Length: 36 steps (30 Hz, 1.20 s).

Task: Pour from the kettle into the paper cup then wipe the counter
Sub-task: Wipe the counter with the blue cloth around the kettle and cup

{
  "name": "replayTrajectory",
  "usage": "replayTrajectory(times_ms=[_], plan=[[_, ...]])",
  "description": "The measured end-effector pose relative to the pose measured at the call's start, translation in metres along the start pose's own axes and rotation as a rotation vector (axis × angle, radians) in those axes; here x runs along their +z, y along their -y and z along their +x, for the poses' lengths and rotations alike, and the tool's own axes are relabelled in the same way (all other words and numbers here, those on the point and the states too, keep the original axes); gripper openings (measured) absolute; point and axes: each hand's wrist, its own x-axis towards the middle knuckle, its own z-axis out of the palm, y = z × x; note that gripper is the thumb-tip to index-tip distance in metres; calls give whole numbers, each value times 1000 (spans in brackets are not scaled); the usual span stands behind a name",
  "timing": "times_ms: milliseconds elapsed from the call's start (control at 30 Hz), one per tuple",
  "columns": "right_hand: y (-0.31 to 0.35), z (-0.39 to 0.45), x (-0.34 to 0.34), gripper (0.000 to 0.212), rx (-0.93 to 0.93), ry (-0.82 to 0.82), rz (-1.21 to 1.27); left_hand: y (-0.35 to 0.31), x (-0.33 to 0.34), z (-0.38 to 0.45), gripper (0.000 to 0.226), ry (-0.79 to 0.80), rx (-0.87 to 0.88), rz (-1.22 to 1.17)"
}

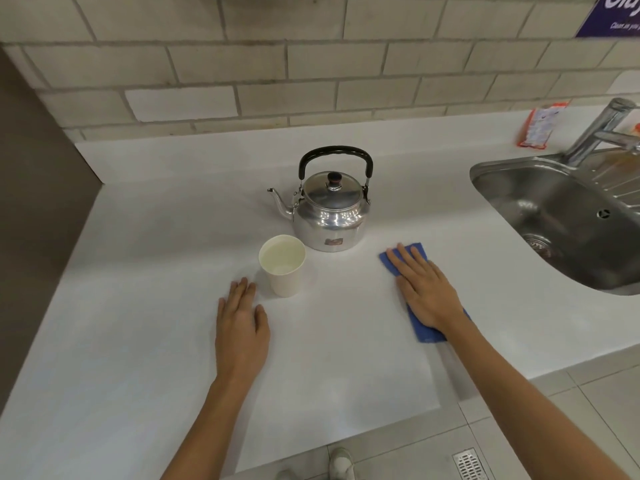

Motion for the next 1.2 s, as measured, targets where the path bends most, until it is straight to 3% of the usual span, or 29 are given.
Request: replayTrajectory(times_ms=[167, 267, 367, 500, 700, 900, 1200], plan=[[7, 23, -7, 55, 204, -48, -24, 0, -4, -2, 47, 10, 1, -28], [33, 17, 2, 54, 121, -45, -9, -2, -4, -2, 59, 8, -34, -100], [45, -5, 9, 55, -14, -25, 6, -10, -3, 2, 85, -18, -133, -279], [37, -39, 4, 55, -139, 46, 203, -24, 2, 17, 102, -17, -151, -560], [43, -38, 12, 61, -14, 21, -23, -37, 12, 37, 87, 0, -125, -759], [50, -31, 15, 57, -19, 13, -11, -40, 18, 41, 61, -91, -101, -754], [64, -22, 20, 56, -60, 5, -14, -42, 14, 44, 55, -167, -36, -745]])
